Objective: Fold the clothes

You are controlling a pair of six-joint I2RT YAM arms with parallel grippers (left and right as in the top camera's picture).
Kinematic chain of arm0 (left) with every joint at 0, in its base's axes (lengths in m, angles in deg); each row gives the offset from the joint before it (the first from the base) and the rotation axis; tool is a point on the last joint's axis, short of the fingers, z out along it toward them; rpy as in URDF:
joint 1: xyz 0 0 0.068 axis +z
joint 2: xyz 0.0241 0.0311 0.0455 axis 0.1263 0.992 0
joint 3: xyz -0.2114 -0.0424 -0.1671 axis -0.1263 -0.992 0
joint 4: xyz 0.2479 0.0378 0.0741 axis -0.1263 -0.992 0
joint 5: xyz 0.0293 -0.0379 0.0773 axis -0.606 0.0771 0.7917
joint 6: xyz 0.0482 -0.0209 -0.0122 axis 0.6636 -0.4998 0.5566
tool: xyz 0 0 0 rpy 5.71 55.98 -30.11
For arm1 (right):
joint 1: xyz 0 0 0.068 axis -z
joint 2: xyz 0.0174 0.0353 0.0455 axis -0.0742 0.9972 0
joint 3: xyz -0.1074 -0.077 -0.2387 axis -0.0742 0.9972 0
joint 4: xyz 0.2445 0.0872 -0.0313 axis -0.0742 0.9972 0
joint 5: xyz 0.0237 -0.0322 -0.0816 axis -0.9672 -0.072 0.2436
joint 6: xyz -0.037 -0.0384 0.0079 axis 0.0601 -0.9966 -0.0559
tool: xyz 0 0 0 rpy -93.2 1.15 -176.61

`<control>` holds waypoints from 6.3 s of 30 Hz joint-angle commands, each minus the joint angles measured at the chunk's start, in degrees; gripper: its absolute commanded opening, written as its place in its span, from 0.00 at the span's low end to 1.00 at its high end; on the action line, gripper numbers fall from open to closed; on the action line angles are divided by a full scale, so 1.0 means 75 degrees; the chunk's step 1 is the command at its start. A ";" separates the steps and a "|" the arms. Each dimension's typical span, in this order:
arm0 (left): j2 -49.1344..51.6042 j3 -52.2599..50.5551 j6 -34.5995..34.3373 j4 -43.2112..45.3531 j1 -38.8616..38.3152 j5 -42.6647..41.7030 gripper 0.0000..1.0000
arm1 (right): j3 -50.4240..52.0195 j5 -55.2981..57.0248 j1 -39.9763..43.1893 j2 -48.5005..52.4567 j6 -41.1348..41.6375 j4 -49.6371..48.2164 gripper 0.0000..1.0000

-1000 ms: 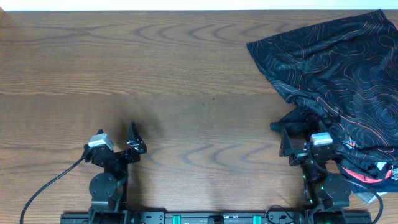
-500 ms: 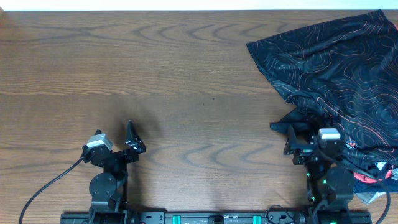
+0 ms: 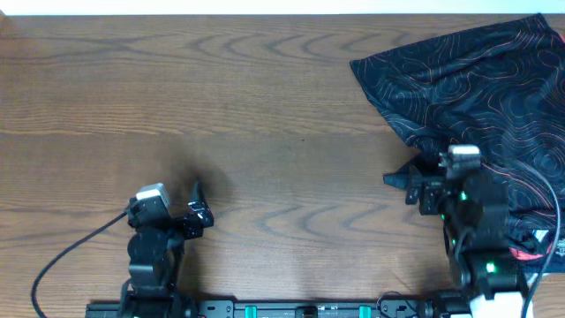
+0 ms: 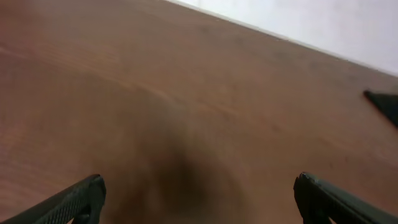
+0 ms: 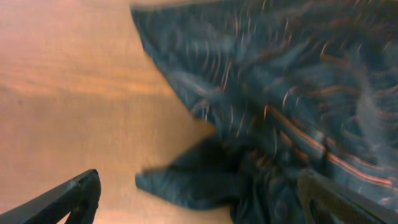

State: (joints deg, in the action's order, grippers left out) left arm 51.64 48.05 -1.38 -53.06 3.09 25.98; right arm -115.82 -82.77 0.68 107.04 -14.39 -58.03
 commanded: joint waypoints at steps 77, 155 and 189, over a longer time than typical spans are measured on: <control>0.5383 0.3564 -0.0044 -0.0472 0.0052 -0.0172 0.98 | -0.3281 -0.1174 -0.4841 0.6773 0.1131 -0.3252 0.83; 0.9839 0.3891 -0.2270 -0.2320 0.1609 -0.2256 0.99 | -0.3281 0.0245 -0.0455 0.4226 0.1131 0.1953 0.99; 0.9839 0.5729 -0.2168 -0.4922 0.3483 -0.2279 0.98 | -0.3281 -0.1868 -0.0490 0.5458 0.1279 0.1087 0.99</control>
State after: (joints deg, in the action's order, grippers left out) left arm 125.34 91.63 -18.26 -86.96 30.57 10.92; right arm -140.25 -93.96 -3.14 146.50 -6.06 -49.55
